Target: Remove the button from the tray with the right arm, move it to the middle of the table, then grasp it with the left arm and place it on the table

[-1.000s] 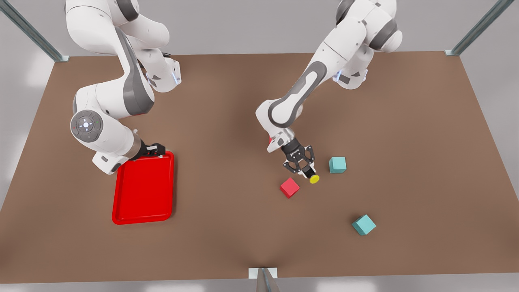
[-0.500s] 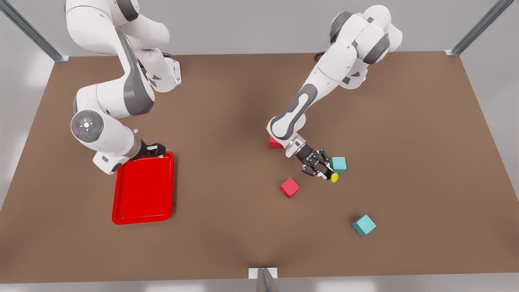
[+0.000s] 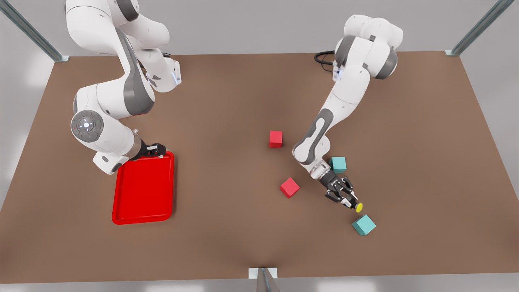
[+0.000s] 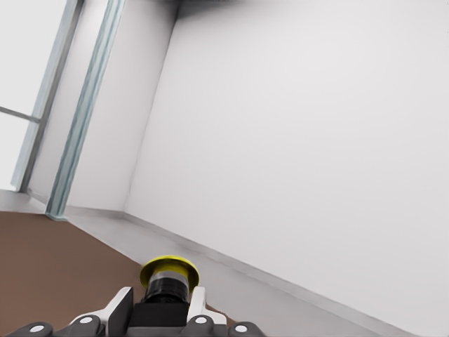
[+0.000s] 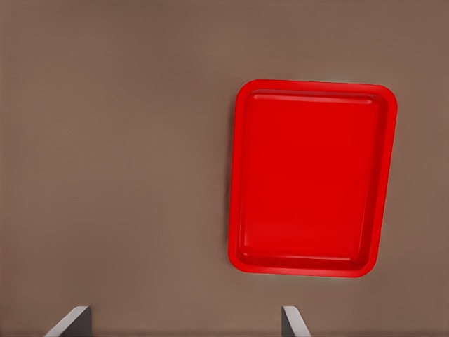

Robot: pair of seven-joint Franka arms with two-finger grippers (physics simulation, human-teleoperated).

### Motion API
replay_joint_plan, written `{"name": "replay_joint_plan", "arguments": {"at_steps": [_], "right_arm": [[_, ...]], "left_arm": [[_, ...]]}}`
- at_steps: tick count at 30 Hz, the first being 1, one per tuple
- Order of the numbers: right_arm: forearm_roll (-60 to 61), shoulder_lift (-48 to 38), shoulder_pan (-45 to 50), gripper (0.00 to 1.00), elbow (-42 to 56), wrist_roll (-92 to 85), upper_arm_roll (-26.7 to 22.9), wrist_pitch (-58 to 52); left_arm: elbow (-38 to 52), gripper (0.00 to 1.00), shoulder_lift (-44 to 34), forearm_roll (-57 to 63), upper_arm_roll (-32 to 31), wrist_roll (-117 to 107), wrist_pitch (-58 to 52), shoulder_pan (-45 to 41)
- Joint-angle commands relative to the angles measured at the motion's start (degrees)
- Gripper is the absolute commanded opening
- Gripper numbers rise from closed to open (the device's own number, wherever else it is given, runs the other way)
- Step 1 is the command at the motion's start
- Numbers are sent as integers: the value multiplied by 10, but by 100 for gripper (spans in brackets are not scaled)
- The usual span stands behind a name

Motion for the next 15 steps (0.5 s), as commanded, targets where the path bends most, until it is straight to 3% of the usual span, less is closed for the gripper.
{"name": "replay_joint_plan", "arguments": {"at_steps": [1, 15], "right_arm": [[0, -1, 0, 100, 0, -1, 0, 0], [0, -1, -1, 100, 0, -1, 0, 0]], "left_arm": [[12, 45, 8, 49, 0, -153, 24, 11], [50, 45, 66, 99, 0, -165, 30, 45]]}}
